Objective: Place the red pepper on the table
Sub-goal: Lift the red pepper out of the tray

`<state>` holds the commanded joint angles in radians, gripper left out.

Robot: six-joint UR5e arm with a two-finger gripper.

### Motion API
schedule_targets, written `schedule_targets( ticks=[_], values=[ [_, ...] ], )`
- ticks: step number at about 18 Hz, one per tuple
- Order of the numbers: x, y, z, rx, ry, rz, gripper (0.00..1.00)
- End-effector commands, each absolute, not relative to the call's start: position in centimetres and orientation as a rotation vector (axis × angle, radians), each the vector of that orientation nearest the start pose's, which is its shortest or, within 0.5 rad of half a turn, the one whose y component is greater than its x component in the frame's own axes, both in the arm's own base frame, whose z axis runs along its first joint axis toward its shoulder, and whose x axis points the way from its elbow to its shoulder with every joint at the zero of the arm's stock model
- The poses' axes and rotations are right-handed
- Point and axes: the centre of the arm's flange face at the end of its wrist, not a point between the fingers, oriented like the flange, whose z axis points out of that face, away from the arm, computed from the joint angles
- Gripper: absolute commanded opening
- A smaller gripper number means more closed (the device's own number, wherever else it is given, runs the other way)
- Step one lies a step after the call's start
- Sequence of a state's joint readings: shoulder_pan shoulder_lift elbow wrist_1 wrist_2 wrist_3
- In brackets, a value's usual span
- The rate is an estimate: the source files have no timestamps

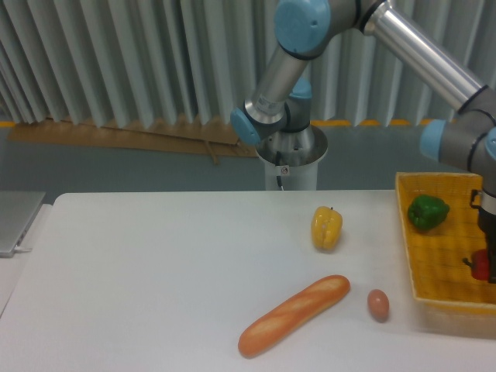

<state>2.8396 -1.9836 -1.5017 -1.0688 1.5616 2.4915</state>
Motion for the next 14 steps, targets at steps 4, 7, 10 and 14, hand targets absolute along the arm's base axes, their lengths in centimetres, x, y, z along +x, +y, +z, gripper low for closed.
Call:
schedule_targets(
  ticks=[4,7,10,14],
  values=[
    [-53.8,34.6,36.0,-2.633,1.745,0.193,0.42],
    [-50.3,36.0,37.1,-2.670,1.660,0.131,0.42],
    [-46.6,38.6,37.8,-2.665,1.659,0.104,0.40],
    [-41.1,42.3,38.1,-2.737,1.545,0.094,0.40]
  ],
)
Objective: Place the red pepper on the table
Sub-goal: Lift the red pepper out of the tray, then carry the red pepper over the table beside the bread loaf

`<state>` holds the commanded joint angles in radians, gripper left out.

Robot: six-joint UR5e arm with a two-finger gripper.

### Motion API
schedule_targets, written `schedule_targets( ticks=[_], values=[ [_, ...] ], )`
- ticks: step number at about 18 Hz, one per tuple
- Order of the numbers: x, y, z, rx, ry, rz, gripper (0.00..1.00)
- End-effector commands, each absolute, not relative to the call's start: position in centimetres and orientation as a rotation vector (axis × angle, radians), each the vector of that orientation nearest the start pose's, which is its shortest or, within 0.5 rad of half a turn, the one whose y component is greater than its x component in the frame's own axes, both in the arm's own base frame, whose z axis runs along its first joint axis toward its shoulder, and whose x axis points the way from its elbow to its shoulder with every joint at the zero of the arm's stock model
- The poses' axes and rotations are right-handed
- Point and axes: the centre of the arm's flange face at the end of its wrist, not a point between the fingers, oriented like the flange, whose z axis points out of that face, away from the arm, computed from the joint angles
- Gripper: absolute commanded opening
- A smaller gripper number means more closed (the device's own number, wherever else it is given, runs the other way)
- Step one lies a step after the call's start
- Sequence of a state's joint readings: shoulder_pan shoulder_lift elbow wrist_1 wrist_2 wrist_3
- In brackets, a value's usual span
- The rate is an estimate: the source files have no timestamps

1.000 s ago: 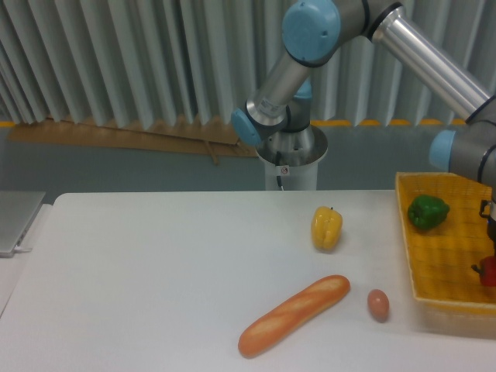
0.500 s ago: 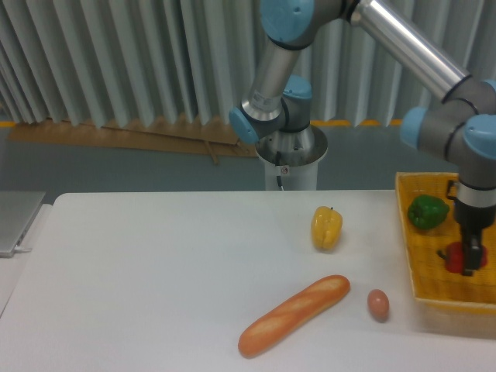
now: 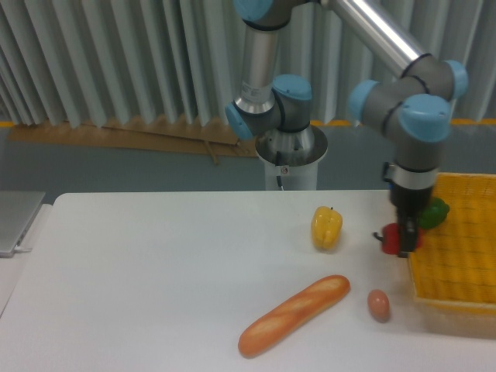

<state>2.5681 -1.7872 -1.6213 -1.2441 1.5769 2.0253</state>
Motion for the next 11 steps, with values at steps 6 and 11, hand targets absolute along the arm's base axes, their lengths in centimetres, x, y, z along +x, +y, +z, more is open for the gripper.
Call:
schedule_targets(
  ticks=[6,11],
  values=[
    [-35.3,46.6,37.9,-2.850,1.472,0.109,0.40],
    [-30.6,49.9,37.1,-2.886,1.392,0.104,0.40]
  ],
)
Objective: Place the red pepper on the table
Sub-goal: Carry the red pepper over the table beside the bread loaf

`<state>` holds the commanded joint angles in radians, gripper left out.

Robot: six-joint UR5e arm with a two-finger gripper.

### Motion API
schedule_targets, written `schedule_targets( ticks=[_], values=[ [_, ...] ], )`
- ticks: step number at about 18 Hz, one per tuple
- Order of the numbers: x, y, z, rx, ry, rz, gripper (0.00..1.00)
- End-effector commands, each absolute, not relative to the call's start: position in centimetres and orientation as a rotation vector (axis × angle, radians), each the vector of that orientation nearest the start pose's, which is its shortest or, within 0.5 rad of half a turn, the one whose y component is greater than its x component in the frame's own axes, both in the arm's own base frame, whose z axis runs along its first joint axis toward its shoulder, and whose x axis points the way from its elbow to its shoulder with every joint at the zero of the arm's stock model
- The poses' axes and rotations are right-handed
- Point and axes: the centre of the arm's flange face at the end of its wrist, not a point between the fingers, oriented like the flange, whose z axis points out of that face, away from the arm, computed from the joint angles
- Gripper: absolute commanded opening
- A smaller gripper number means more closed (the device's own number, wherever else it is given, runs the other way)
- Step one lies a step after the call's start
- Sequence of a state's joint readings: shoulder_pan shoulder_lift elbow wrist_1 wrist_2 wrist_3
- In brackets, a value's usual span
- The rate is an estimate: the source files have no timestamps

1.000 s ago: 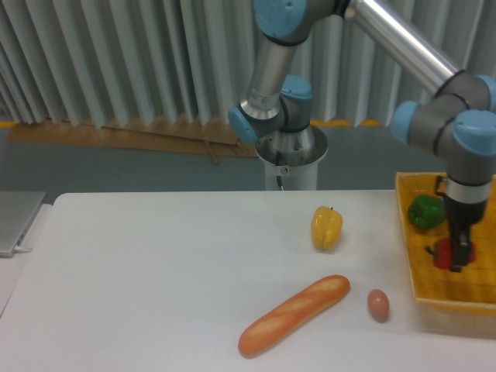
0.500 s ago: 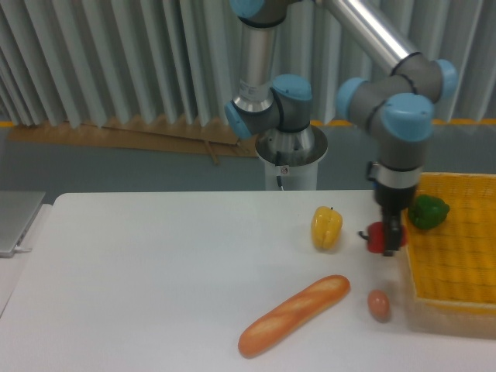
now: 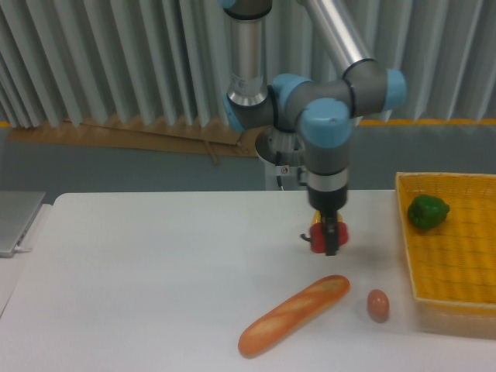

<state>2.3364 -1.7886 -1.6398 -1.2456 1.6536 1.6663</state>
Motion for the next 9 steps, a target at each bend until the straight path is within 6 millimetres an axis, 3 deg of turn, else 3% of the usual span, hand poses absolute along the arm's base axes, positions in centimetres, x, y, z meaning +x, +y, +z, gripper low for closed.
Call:
schedule_targets(
  ticks=[2,9],
  values=[
    [-28.9,51.0,36.8,-2.897,1.368,0.101,0.40],
    [-25.9,54.1,34.4,-2.973,1.307,0.097,0.40]
  ],
)
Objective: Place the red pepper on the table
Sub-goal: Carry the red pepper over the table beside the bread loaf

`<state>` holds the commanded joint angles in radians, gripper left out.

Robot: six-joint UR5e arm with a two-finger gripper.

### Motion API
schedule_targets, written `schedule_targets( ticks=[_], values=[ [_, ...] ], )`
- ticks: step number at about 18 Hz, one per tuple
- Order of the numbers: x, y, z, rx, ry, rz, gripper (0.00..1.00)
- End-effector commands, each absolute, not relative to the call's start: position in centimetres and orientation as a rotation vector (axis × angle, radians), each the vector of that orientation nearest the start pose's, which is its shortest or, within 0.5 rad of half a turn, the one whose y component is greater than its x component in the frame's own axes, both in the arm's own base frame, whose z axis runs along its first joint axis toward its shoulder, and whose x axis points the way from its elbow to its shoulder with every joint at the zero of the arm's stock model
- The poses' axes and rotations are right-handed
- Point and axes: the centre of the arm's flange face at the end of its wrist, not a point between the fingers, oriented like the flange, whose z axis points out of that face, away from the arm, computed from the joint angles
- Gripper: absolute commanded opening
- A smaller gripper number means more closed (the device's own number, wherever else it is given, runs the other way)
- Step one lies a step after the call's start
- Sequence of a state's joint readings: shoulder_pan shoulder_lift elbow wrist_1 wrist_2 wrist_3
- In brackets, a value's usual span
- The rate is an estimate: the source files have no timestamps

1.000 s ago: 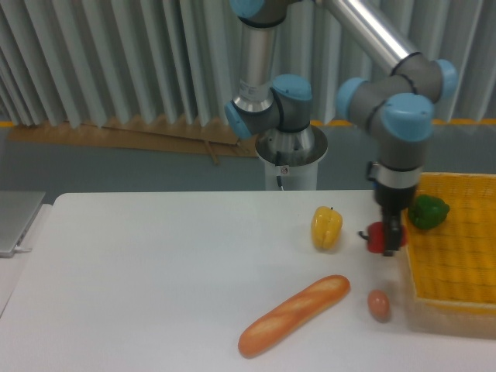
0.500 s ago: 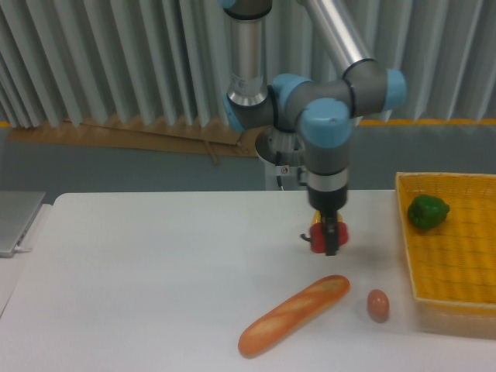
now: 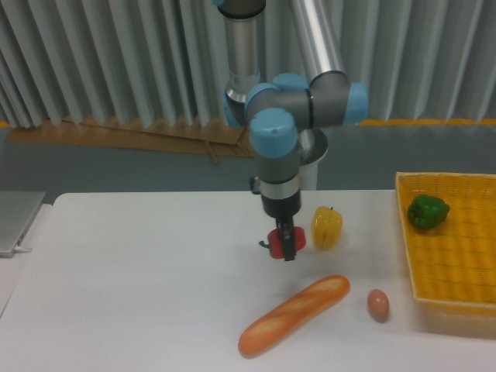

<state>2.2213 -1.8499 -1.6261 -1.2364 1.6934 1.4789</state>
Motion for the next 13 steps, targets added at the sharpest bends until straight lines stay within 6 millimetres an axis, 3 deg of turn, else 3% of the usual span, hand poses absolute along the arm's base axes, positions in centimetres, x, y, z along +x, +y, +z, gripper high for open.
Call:
schedule_targets(
  ticks=[13],
  values=[
    [-26.8,56.2,31.1,-2.960,1.317,0.144,0.40]
  ],
)
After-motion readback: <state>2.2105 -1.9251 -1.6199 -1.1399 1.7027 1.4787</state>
